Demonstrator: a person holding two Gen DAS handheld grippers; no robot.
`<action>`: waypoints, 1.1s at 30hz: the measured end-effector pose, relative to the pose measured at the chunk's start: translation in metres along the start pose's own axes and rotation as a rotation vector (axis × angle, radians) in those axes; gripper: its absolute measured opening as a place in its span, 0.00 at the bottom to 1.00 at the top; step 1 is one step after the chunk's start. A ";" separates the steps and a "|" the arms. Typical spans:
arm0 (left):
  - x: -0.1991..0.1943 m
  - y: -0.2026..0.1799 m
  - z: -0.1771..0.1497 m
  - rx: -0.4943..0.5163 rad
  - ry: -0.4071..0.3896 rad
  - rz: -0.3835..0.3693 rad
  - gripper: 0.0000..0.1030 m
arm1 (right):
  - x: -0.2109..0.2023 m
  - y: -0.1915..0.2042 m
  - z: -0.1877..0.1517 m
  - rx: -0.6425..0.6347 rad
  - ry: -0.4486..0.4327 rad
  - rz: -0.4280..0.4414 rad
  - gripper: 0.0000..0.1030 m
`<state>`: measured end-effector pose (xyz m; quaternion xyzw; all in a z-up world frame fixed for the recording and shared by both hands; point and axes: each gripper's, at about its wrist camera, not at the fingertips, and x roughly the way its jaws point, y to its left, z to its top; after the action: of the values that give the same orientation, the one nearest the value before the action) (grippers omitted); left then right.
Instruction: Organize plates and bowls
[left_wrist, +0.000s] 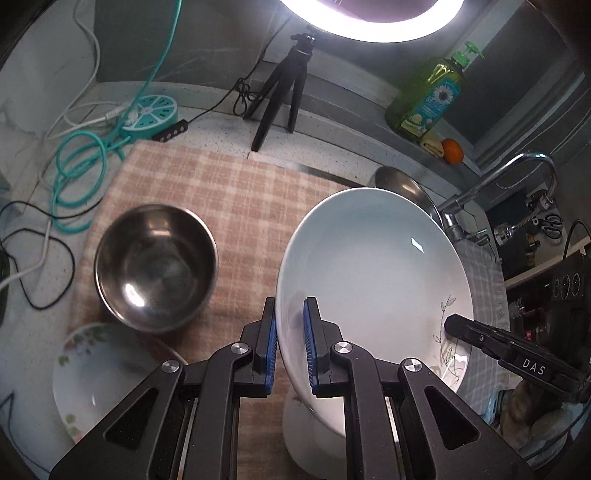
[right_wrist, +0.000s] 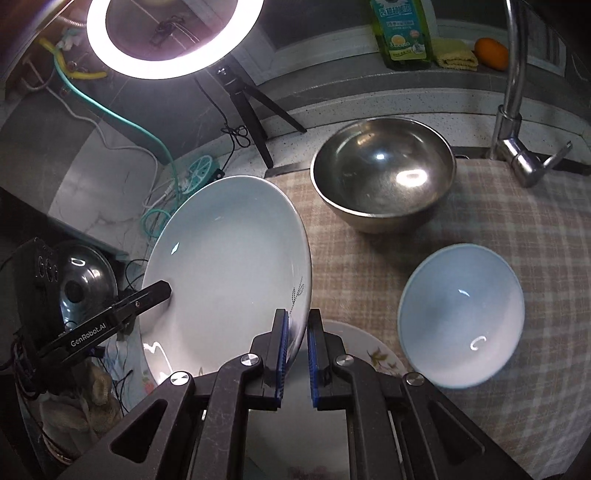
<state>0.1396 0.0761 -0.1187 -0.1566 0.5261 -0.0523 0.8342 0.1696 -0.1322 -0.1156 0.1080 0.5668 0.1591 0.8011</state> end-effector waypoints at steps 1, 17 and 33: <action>-0.001 -0.003 -0.007 -0.002 0.002 0.000 0.11 | -0.002 -0.005 -0.006 -0.002 0.007 -0.003 0.09; 0.019 -0.025 -0.089 -0.090 0.037 -0.017 0.11 | 0.002 -0.053 -0.067 -0.005 0.090 -0.025 0.09; 0.033 -0.016 -0.108 -0.115 0.058 0.003 0.11 | 0.026 -0.059 -0.079 -0.022 0.138 -0.035 0.09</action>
<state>0.0588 0.0305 -0.1851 -0.2019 0.5524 -0.0252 0.8083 0.1107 -0.1781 -0.1855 0.0780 0.6207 0.1584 0.7639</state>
